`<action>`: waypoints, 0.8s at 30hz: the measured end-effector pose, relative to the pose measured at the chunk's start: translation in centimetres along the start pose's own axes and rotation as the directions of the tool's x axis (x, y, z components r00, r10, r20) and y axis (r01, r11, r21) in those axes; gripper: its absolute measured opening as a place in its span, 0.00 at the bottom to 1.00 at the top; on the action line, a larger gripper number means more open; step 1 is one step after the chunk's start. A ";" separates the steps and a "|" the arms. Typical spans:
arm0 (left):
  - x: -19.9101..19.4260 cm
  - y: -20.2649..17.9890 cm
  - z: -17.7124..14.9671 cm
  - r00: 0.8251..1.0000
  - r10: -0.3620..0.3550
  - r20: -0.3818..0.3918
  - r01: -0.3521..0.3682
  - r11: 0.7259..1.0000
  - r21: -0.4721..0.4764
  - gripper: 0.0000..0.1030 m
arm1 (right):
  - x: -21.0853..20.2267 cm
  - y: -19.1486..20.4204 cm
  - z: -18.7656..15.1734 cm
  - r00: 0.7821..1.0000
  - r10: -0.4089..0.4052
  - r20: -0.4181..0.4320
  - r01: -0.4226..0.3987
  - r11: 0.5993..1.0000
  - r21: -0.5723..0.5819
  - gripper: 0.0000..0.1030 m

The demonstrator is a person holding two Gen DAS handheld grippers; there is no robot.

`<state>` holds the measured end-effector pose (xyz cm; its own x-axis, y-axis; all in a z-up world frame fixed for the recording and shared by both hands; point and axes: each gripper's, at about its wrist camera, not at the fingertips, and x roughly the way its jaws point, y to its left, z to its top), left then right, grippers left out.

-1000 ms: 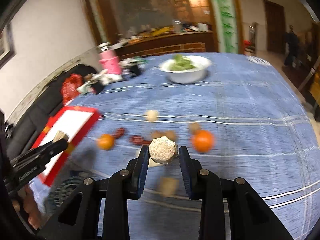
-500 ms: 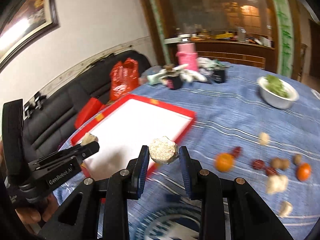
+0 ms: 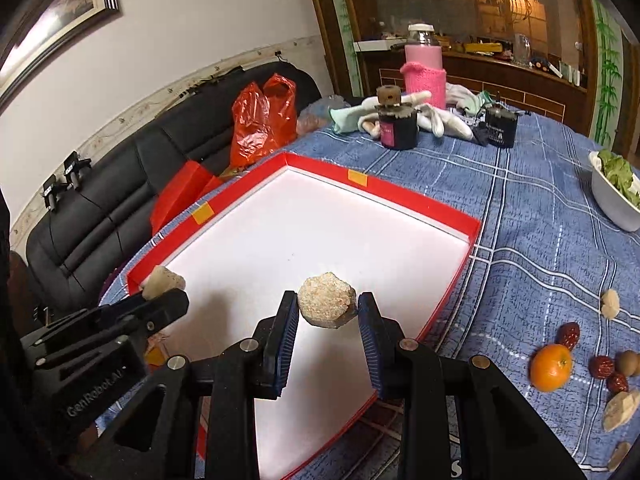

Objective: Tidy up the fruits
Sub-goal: 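Carry both held pieces into the red-rimmed white box and open both tools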

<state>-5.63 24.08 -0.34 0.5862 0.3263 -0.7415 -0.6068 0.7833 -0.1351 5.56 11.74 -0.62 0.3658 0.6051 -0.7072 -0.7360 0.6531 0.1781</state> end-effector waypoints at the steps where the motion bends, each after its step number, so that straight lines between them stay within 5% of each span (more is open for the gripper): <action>1: 0.1 -0.1 0.1 1.000 -0.001 -0.003 0.001 1.000 0.000 0.24 | 0.1 -0.1 -0.1 1.000 -0.003 -0.002 0.003 1.000 0.004 0.30; 21: 1.9 0.3 0.0 0.997 0.019 -0.074 -0.021 0.999 -0.032 0.25 | 1.8 0.0 -0.1 0.996 -0.038 -0.075 0.039 0.999 0.008 0.33; 24: 1.8 0.8 0.0 0.998 0.025 -0.064 -0.028 0.998 -0.050 0.45 | 2.0 0.3 0.0 0.995 -0.054 -0.079 0.054 0.999 -0.005 0.35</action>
<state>-5.03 25.29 -1.73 0.5354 0.3112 -0.7852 -0.6490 0.7465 -0.1467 6.06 13.15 -1.94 0.3590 0.5307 -0.7678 -0.7178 0.6827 0.1363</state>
